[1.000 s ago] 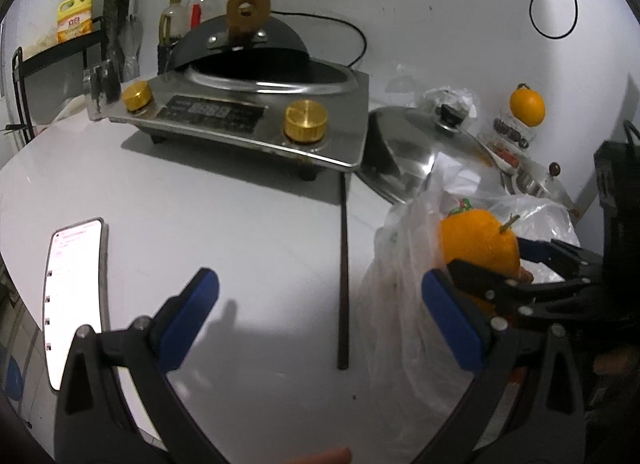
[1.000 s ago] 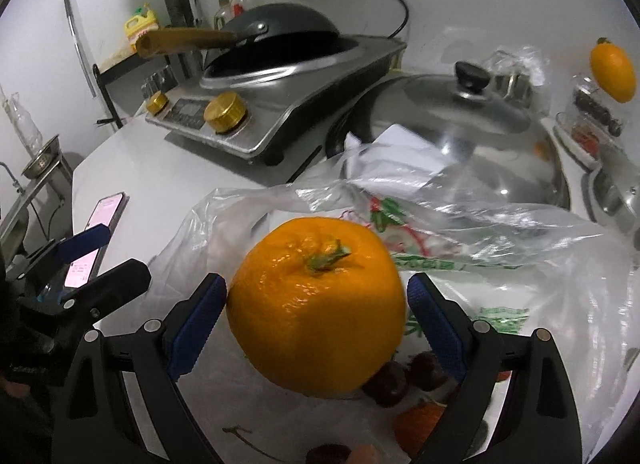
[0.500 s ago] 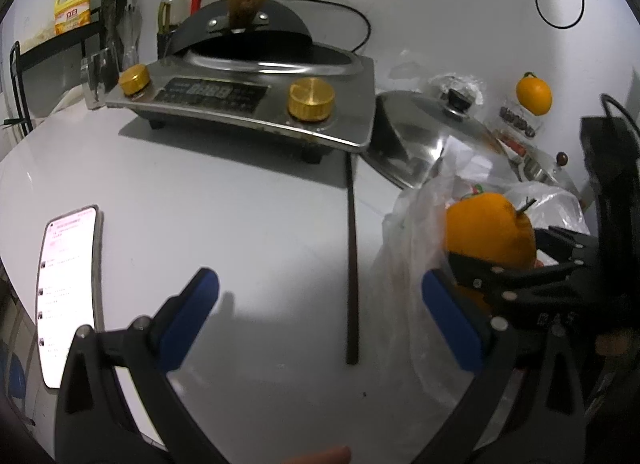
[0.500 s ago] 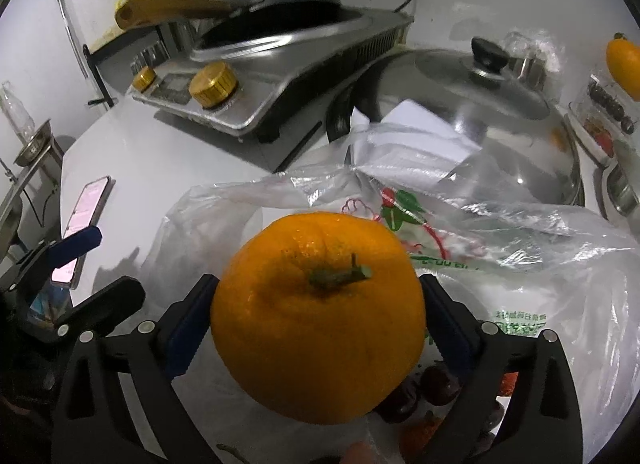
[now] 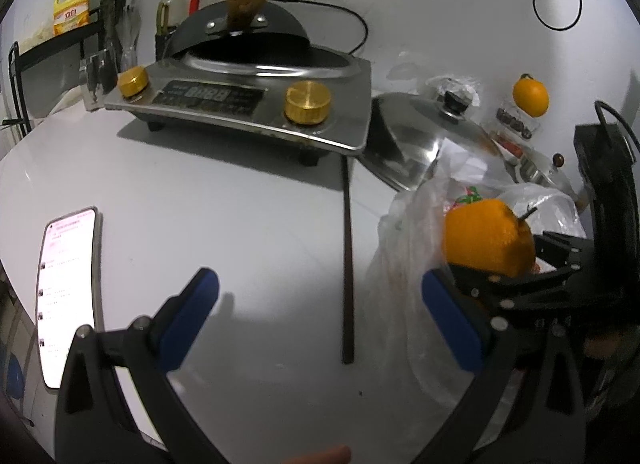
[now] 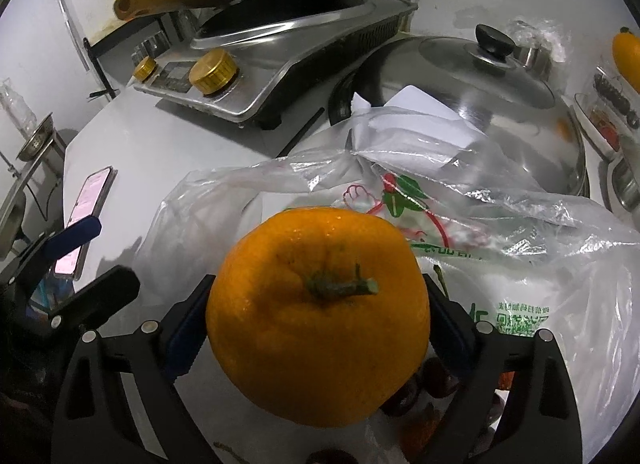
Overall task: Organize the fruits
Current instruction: 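Lift the orange with the right gripper and carry it over the white plate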
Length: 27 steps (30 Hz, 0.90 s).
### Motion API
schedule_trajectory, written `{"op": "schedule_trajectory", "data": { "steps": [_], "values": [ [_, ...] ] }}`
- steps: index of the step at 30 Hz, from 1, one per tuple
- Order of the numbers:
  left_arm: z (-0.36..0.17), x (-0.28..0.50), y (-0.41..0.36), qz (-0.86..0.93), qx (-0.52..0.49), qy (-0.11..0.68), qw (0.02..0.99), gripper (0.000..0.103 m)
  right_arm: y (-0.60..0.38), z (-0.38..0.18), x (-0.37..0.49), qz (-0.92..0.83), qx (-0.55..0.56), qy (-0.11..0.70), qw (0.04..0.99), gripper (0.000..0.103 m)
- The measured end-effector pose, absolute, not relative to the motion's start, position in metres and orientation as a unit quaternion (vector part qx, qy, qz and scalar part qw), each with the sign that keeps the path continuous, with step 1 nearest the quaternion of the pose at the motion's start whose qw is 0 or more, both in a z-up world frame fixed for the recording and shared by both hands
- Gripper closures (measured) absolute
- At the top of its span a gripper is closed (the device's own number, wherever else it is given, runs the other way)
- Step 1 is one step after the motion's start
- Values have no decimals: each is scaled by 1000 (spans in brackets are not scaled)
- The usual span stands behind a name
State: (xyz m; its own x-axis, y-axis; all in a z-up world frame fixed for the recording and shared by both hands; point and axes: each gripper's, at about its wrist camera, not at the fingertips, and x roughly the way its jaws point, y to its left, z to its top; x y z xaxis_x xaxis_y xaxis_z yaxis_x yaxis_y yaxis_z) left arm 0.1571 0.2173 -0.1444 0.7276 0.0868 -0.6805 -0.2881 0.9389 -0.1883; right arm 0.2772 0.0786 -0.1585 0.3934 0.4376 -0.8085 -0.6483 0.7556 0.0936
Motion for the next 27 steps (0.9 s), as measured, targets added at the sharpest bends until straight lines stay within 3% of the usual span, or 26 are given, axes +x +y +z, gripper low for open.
{"op": "schedule_trajectory", "data": {
  "steps": [27],
  "values": [
    [-82,140,128,67,-89,323,940,1,-52,-83,234,294,-24,361,885,8]
  ]
}}
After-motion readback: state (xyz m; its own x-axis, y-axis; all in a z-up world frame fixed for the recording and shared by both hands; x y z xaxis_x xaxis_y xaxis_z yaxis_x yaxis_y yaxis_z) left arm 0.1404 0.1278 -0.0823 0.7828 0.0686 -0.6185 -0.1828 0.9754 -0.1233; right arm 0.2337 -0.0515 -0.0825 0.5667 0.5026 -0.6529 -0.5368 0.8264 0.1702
